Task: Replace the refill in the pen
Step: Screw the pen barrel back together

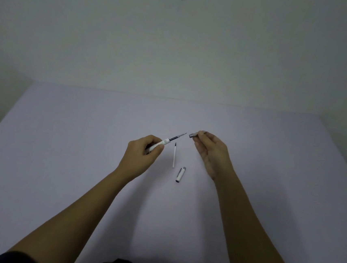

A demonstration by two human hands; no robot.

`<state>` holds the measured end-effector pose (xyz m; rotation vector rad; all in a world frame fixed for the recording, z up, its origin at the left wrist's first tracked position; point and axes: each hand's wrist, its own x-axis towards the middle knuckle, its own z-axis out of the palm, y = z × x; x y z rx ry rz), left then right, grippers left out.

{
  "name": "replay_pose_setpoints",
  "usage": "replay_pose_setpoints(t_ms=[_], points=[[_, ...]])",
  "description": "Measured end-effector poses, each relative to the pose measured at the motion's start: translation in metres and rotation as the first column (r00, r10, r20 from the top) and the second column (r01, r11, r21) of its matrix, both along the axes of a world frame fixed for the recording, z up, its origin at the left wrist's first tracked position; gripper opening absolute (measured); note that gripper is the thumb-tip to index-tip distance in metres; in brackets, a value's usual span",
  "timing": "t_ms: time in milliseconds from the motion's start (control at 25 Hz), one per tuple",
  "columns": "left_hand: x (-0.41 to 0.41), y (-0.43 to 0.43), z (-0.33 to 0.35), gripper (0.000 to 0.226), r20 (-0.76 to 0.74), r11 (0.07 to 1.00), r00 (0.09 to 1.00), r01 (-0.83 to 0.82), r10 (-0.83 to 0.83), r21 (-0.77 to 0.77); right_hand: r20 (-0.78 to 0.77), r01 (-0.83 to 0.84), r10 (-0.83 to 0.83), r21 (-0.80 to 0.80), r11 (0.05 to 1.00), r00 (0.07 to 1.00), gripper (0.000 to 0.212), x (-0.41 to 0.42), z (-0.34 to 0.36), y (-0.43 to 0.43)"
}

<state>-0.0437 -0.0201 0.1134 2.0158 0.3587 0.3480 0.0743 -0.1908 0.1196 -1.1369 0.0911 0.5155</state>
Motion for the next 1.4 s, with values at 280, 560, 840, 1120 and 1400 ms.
replay_pose_setpoints(t_ms=[280,560,840,1120,1400], points=[[-0.007,-0.002,0.011,0.012,0.032,1.000,0.999,-0.007,0.006,0.027,0.009,-0.006,0.005,0.078,0.997,1.000,0.007,-0.009,0.011,0.001],[-0.006,-0.001,0.020,0.007,0.028,0.994,0.999,0.015,-0.018,0.105,0.096,-0.069,0.068,0.006,0.998,0.993,0.005,-0.020,0.018,0.008],[-0.004,0.010,0.029,0.011,0.007,0.961,0.993,0.108,-0.114,0.253,0.273,-0.130,0.180,-0.194,0.972,0.945,0.006,-0.030,0.014,0.009],[-0.003,0.019,0.037,0.012,-0.046,0.921,0.968,0.248,-0.246,0.299,0.382,-0.126,0.206,-0.224,0.967,0.901,0.014,-0.031,0.014,0.001],[-0.003,0.021,0.039,0.014,-0.022,0.915,0.971,0.230,-0.237,0.330,0.421,-0.161,0.277,-0.289,0.944,0.864,0.016,-0.033,0.018,0.000]])
